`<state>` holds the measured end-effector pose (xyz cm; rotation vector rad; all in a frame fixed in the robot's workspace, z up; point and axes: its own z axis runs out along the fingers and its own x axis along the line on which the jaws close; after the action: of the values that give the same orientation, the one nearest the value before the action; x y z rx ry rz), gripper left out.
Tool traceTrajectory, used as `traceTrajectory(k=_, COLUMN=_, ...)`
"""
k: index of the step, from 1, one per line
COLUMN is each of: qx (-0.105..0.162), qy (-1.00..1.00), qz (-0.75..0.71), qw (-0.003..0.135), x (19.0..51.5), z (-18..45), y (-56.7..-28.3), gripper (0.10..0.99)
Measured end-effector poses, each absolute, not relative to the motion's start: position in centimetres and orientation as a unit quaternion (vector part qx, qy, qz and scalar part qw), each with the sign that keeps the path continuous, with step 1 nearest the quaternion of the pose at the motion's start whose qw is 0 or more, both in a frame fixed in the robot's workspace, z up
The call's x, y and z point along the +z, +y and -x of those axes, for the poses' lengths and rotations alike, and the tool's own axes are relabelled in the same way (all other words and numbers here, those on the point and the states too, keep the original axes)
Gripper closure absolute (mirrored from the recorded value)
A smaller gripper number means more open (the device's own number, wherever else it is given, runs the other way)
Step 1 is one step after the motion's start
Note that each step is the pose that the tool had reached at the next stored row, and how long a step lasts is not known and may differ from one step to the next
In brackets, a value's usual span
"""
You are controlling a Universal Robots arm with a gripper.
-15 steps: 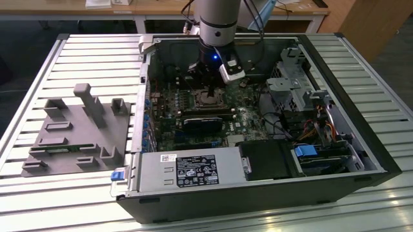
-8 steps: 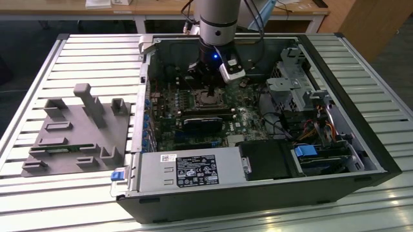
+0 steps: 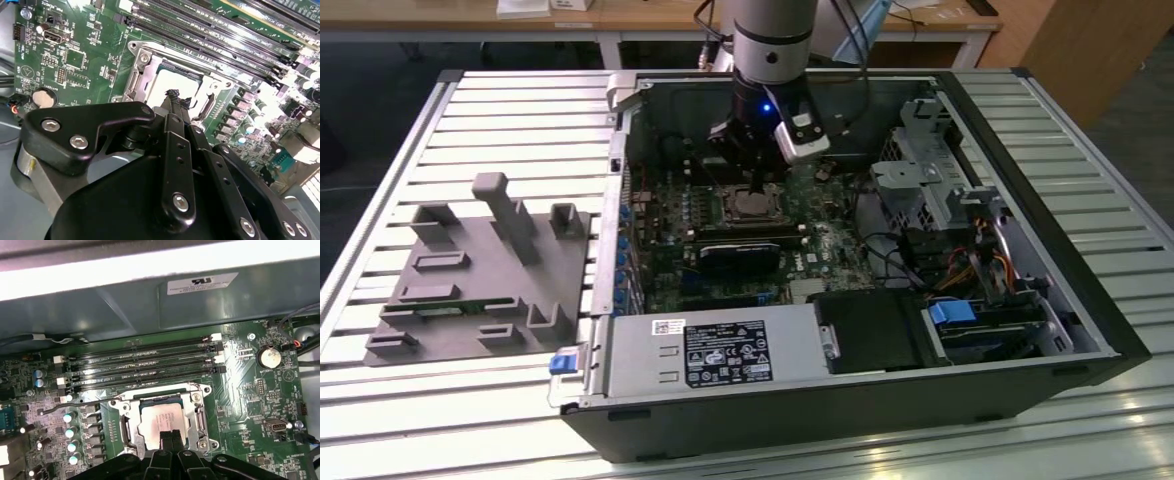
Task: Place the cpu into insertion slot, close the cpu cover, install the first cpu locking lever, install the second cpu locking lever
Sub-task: 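Close the cpu cover, then install the first cpu locking lever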
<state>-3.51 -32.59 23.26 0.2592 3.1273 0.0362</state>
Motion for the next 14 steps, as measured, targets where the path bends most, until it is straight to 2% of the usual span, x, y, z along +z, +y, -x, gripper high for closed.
traceTrajectory(k=14, qx=0.012, qy=0.997, qz=-0.083, qw=0.002, x=23.61, z=3.51, y=-32.59, gripper=0.98)
